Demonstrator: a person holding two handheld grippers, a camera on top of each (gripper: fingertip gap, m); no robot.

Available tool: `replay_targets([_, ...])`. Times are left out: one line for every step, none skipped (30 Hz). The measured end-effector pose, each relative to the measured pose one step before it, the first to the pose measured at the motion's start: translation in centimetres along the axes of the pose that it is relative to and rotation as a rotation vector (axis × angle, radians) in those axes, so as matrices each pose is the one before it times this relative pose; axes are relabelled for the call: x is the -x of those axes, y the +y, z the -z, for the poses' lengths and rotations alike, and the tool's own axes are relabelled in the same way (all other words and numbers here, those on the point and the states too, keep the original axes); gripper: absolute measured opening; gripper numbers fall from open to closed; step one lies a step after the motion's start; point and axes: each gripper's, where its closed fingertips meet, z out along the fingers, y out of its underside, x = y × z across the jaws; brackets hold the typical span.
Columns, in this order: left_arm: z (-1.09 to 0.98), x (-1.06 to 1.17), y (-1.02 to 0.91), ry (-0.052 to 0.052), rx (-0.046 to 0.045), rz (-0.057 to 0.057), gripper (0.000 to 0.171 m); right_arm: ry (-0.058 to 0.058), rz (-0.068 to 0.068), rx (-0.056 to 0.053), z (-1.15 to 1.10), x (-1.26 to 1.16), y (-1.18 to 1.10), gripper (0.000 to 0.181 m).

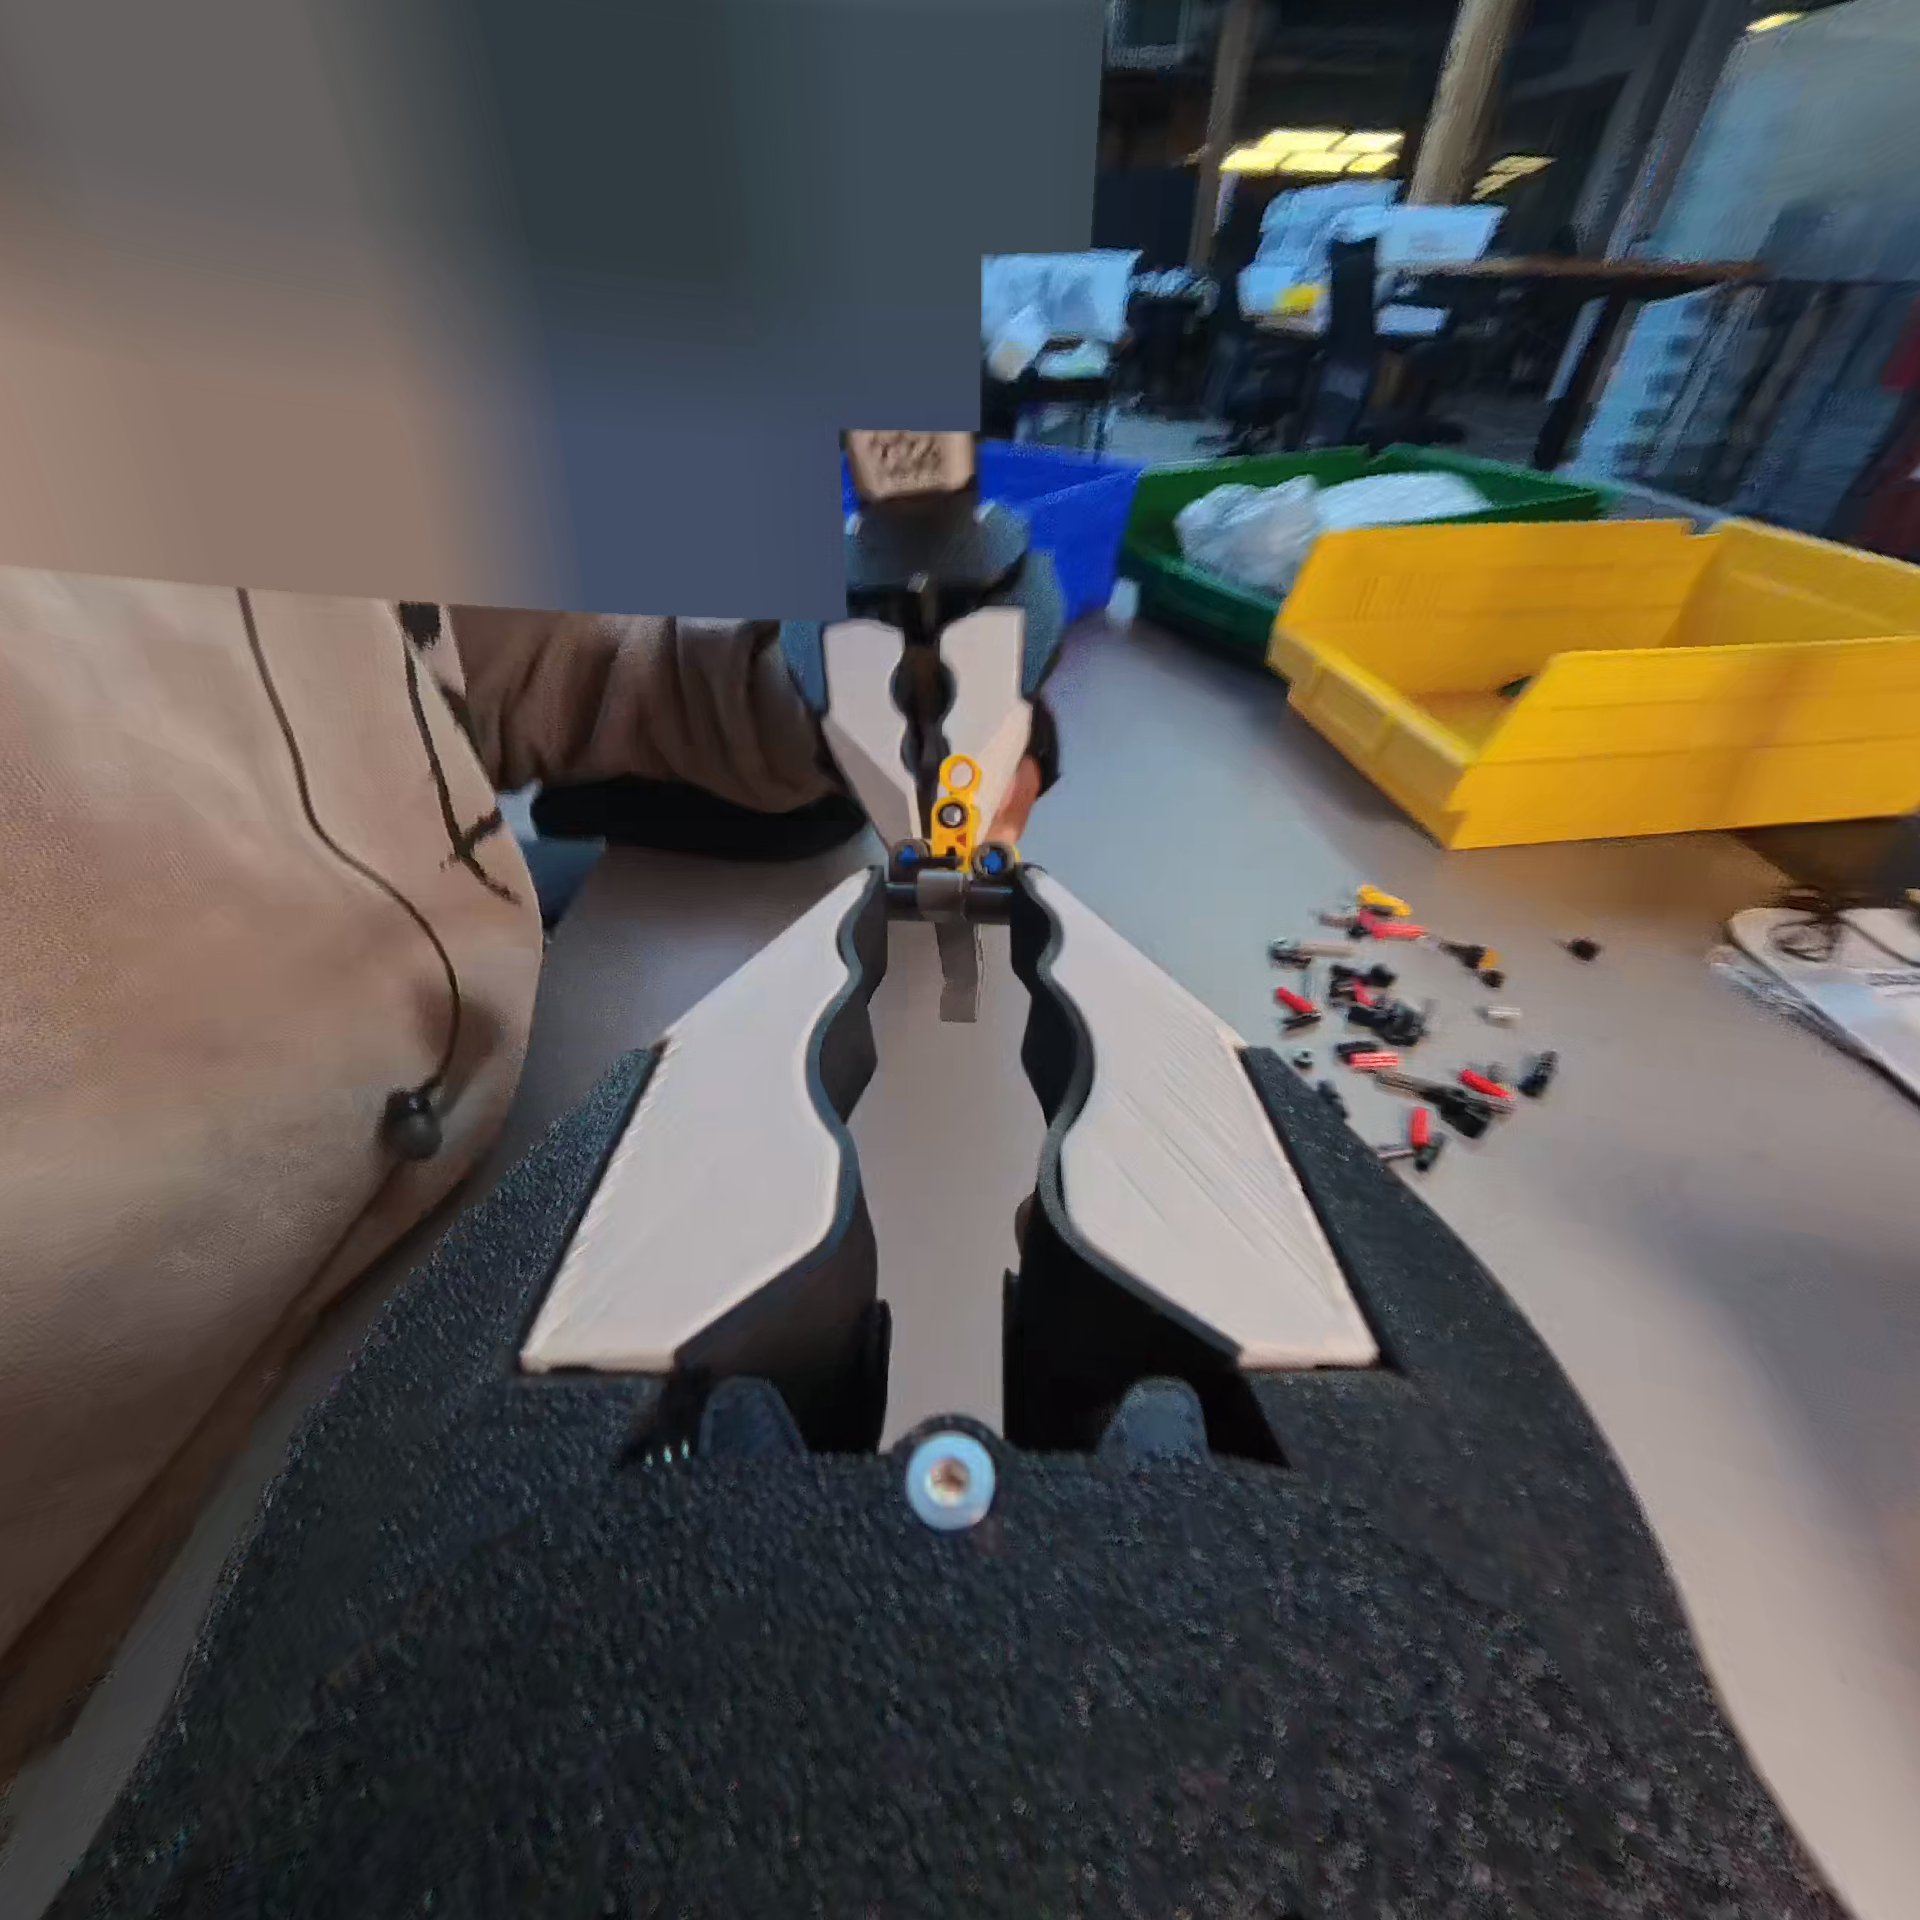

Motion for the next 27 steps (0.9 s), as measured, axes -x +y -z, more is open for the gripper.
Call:
replay_targets([1.363, 0.996, -0.145, -0.0225, -0.03653, 0.0514, 0.0, 0.0542, -0.0162, -0.0815, 2.389, -1.433, -1.665, 0.02])
replay_targets([-0.218, 0.069, -0.104, 0.0005, 0.012, -0.0156, 0.0, 0.041, 0.0727, 0.0611, 0.11, -0.369, 0.664, 0.021])
replay_targets([-1.449, -0.585, 0.446, 0.0248, 0.04258, -0.0304, 0.0, -0.0316, 0.0434, 0.0541, -1.709, 1.284, 1.125, 0.022])
replay_targets([-1.323, -0.588, 0.091, 0.0316, 0.01652, -0.0039, 0.0, -0.0474, -0.0063, -0.0017, -1.693, 1.249, 0.377, 0.022])
replay_targets([-0.612, -0.151, -0.332, 0.0066, -0.01362, -0.0003, 0.0, -0.017, -0.0129, -0.0021, -0.698, 0.19, 0.164, 0.022])
replay_targets([0.107, 0.119, -0.432, -0.0013, -0.02937, 0.014, 0.003, -0.008, -0.0328, -0.0283, 0.28, -0.331, -0.452, 0.022])
replay_targets([0.309, 0.012, -0.271, 0.0195, -0.02884, 0.0394, 0.015, 0.0026, -0.0375, -0.0305, 0.557, -0.557, -0.436, 0.022])
replay_targets([0.233, -0.048, -0.221, 0.0196, -0.02802, 0.0484, 0.023, 0.0072, -0.0256, -0.0021, 0.297, -0.468, 0.204, 0.022])
replay_targets([0.097, -0.028, -0.254, 0.0064, -0.02851, 0.0322, 0.03, -0.0059, -0.0233, 0.0021, -0.029, -0.034, 0.369, 0.022])
replay_targets([-0.125, -0.11, -0.199, 0.0019, -0.01582, 0.018, 0.036, -0.0205, -0.021, -0.006, -0.261, 0.396, 0.161, 0.022])
replay_targets([-0.225, -0.182, -0.127, 0.0026, -0.0051, 0.0094, 0.039, -0.0115, -0.005, 0.0009, -0.4, 0.346, 0.139, 0.022])
replay_targets([-0.211, -0.287, -0.128, 0.0082, -0.00389, 0.0009, 0.04, -0.0086, 0.0092, 0.0105, -0.425, 0.278, 0.181, 0.022])
replay_targets([-0.126, -0.345, -0.158, 0.0119, -0.00531, -0.0035, 0.037, -0.0199, 0.001, 0.0036, -0.387, 0.341, 0.037, 0.023])
replay_targets([-0.03, -0.266, -0.105, 0.0081, -0.00162, -0.0073, 0.029, -0.0209, -0.0094, -0.0007, -0.33, 0.291, -0.006, 0.023])
replay_targets([0.008, -0.208, 0.08, 0.0059, 0.00926, -0.0101, 0.025, -0.0102, -0.0031, 0.014, -0.3, 0.146, 0.267, 0.023])
replay_targets([0.08, -0.072, 0.274, -0.0019, 0.01698, -0.007, 0.025, -0.0014, 0.004, 0.0071, -0.108, 0.033, 0.186, 0.023])
replay_targets([0.018, -0.178, 0.307, 0.0054, 0.01833, -0.0028, 0.024, -0.0054, -0.0014, 0.0111, -0.111, 0.104, 0.216, 0.023])
replay_targets([0.048, -0.127, 0.321, 0.0007, 0.01894, -0.0055, 0.024, -0.0035, 0.0018, 0.0143, -0.138, 0.141, 0.278, 0.023])
replay_targets([0.032, -0.104, 0.399, 0.0002, 0.02255, -0.0055, 0.024, -0.0003, 0.0065, 0.0184, -0.143, 0.092, 0.329, 0.023])
replay_targets([-0.067, -0.081, 0.526, 0.0018, 0.02892, -0.001, 0.024, -0.0015, 0.0101, 0.0308, -0.16, 0.093, 0.458, 0.023])
replay_targets([-0.194, -0.033, 0.681, 0.0009, 0.03904, 0.0016, 0.024, 0.0014, 0.0211, 0.0419, -0.171, 0.061, 0.593, 0.023])
replay_targets([-0.249, 0.008, 0.852, -0.0024, 0.05037, -0.0049, 0.024, 0.005, 0.0238, 0.0498, -0.23, 0.045, 0.751, 0.023])
replay_targets([-0.319, 0.006, 0.828, -0.0074, 0.05046, -0.0153, 0.024, 0.0038, 0.0171, 0.0491, -0.326, 0.058, 0.826, 0.022])
replay_targets([-0.27, -0.003, 0.61, -0.0079, 0.03618, -0.0151, 0.024, 0.0029, 0.0122, 0.0359, -0.248, 0.054, 0.682, 0.022])
replay_targets([-0.232, -0.059, 0.416, 0.0009, 0.02346, -0.0016, 0.024, -0.0018, 0.0041, 0.0243, -0.159, 0.112, 0.444, 0.022])
replay_targets([-0.21, -0.023, 0.344, 0.0021, 0.02191, 0.0013, 0.024, -0.0009, 0.0071, 0.0241, -0.121, 0.088, 0.341, 0.022])
replay_targets([-0.155, 0.07, 0.338, -0.0053, 0.02345, -0.0093, 0.024, 0.0048, 0.0135, 0.0279, -0.154, 0.035, 0.367, 0.022])
